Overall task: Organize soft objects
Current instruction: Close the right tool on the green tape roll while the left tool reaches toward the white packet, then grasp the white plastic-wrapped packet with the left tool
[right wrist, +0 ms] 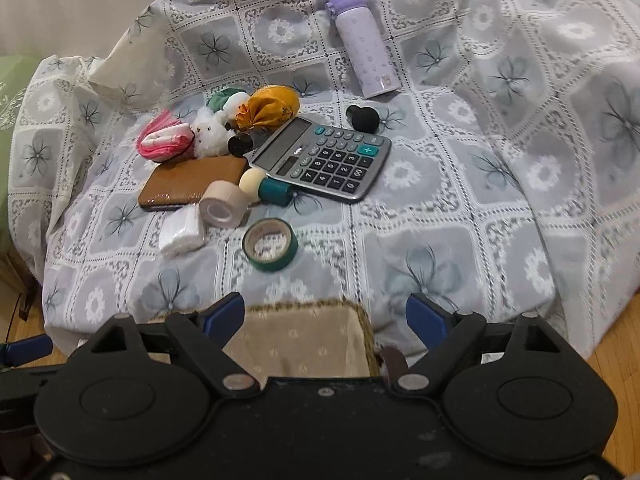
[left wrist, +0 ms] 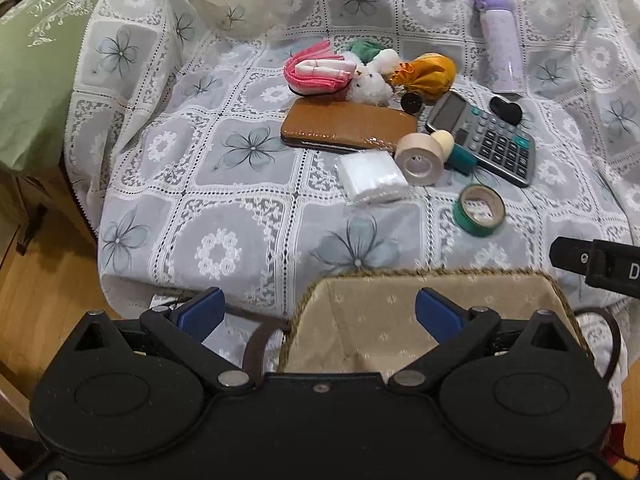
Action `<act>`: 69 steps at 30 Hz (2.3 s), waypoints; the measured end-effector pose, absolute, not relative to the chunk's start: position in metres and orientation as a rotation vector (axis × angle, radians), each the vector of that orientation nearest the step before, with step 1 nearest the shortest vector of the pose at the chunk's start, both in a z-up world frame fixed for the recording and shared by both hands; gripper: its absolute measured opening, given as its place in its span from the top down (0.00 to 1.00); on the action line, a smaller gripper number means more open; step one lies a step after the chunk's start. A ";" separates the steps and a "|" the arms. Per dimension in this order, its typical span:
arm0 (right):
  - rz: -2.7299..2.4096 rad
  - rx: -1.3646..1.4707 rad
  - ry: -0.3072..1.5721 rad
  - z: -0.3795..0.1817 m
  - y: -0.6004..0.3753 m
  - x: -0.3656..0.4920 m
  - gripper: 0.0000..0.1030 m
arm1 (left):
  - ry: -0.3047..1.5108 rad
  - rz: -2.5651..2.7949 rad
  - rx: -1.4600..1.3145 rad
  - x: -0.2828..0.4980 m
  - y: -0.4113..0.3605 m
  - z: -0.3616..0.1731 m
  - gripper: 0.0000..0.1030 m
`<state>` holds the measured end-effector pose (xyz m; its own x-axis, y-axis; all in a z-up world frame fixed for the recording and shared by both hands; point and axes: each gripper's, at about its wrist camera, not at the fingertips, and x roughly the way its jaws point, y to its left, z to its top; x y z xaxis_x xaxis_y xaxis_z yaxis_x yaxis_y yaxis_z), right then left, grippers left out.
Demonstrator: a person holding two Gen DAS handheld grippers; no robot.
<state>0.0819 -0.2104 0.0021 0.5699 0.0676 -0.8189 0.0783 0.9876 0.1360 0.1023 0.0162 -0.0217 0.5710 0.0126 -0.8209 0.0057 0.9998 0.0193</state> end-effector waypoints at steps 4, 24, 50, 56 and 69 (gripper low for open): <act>-0.004 0.147 0.981 -0.007 -0.203 0.103 0.14 | 0.973 -0.002 0.011 0.123 0.020 -0.028 0.05; 0.025 0.006 0.978 -0.055 -0.161 0.157 0.14 | 1.044 0.040 -0.093 0.172 0.042 -0.059 0.05; 0.082 -0.027 0.864 -0.071 -0.158 0.153 0.52 | 0.999 0.047 -0.085 0.192 0.035 -0.057 0.04; 0.044 -0.007 0.873 -0.068 -0.167 0.156 0.54 | 0.970 -0.003 -0.069 0.202 0.024 -0.050 0.04; -0.024 -0.004 0.896 -0.071 -0.174 0.164 0.53 | 1.005 -0.066 0.003 0.237 -0.003 -0.072 0.04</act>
<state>0.1638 -0.1736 -0.0712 0.6245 -0.0228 -0.7807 0.0195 0.9997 -0.0137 0.2368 -0.0034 -0.0716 0.5340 -0.0538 -0.8438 0.0567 0.9980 -0.0277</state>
